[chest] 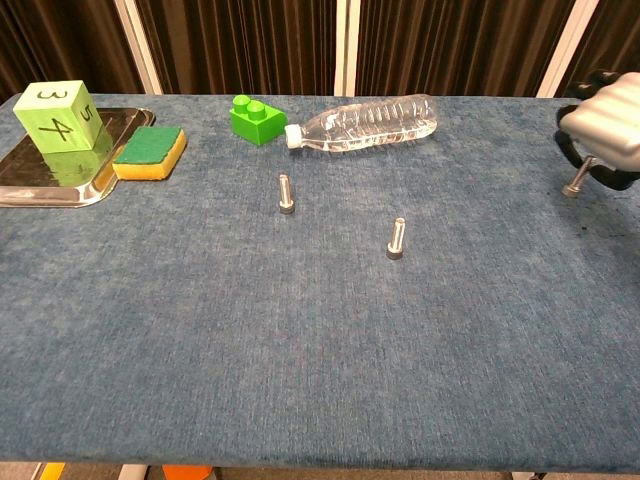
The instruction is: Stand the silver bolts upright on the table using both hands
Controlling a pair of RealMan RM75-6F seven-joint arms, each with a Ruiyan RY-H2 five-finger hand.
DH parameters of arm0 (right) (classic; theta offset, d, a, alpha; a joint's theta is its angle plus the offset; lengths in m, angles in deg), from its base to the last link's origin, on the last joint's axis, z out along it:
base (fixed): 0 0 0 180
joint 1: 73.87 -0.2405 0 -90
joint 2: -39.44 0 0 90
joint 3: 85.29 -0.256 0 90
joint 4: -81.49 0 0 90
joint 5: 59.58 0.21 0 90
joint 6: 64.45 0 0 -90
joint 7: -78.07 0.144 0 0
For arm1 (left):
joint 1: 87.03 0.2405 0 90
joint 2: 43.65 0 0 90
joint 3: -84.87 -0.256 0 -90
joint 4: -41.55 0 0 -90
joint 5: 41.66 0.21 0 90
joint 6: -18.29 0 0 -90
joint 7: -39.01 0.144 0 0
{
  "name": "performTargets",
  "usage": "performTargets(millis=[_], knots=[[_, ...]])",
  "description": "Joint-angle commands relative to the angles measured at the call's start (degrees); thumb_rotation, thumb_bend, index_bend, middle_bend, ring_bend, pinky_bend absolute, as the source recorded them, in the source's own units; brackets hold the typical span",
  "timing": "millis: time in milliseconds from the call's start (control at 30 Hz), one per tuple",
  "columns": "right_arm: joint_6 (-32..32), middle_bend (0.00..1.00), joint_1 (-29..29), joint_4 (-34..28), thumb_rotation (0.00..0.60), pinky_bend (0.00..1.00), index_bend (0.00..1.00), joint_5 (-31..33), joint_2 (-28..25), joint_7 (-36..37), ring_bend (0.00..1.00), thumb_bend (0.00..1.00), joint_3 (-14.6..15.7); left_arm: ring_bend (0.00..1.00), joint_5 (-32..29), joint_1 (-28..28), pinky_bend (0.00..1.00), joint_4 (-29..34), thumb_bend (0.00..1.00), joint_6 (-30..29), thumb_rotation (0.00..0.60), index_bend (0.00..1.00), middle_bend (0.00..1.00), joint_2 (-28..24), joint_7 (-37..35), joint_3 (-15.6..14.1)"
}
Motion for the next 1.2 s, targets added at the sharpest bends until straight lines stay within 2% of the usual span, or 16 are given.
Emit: performTargets(millis=[33, 600, 1200], knots=[[-0.53, 0.21, -0.48, 2.60, 0.600, 0.00, 0.53, -2.15, 1.99, -2.06, 0.00, 0.39, 1.11, 0.04, -0.04, 0.01, 0.00, -0.11, 0.18, 0.14, 0.600, 0.29, 0.15, 0.07, -0.10, -0.09], [0.49, 0.20, 0.79, 7.96, 0.600, 0.00, 0.50, -5.92, 5.98, -2.60, 0.00, 0.39, 1.05, 0.04, 0.06, 0.25, 0.00, -0.61, 0.18, -0.05, 0.600, 0.29, 0.15, 0.31, -0.72, -0.24], [0.35, 0.19, 2.79, 6.97, 0.600, 0.00, 0.39, -7.44, 5.82, -2.55, 0.00, 0.39, -0.14, 0.04, 0.47, 0.47, 0.00, -0.95, 0.18, -0.33, 0.600, 0.29, 0.15, 0.34, -1.12, -0.44]])
